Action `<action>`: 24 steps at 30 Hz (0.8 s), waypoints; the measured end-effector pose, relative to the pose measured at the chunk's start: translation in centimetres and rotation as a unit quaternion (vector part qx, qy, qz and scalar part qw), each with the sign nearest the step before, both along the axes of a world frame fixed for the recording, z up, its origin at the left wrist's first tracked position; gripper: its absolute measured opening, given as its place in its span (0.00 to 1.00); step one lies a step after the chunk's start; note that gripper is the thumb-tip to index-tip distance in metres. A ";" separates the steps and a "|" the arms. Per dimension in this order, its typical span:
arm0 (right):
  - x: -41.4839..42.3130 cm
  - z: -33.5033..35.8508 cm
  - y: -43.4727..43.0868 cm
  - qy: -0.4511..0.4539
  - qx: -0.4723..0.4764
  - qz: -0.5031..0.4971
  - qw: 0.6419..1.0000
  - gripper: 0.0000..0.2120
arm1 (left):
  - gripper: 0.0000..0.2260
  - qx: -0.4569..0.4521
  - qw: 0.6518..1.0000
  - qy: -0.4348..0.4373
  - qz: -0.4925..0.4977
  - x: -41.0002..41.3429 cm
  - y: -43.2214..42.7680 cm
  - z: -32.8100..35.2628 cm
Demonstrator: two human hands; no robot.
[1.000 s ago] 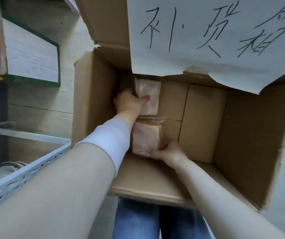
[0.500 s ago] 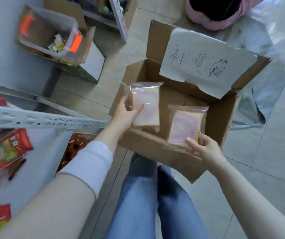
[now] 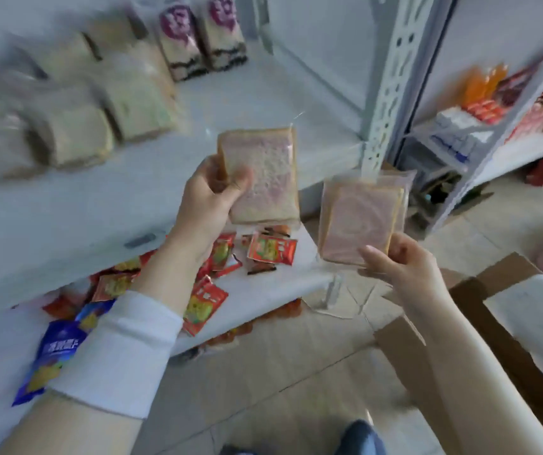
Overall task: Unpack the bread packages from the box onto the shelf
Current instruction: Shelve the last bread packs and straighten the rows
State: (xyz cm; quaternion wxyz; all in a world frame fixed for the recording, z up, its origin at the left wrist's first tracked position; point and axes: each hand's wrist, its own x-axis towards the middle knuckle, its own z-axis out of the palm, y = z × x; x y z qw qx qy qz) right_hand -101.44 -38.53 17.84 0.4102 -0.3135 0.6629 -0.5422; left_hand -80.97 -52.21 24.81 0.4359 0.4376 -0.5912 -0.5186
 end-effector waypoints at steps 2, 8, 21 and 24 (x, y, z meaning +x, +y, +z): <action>5.5 2.3 -3.4 0.002 -0.025 0.048 0.999 0.03 | 0.05 -0.022 0.999 0.019 0.036 7.5 -1.6 2.3; 23.6 5.6 -12.2 -0.012 -0.017 0.192 0.981 0.12 | 0.07 -0.056 0.980 0.015 0.190 28.2 -6.3 5.0; 40.5 5.0 -30.8 0.159 -0.065 0.149 0.974 0.19 | 0.09 -0.007 0.973 0.004 0.229 41.9 -20.6 -1.3; 42.1 3.8 -31.8 0.362 -0.116 0.074 0.922 0.26 | 0.12 -0.034 0.958 -0.081 0.274 41.9 -22.9 -2.2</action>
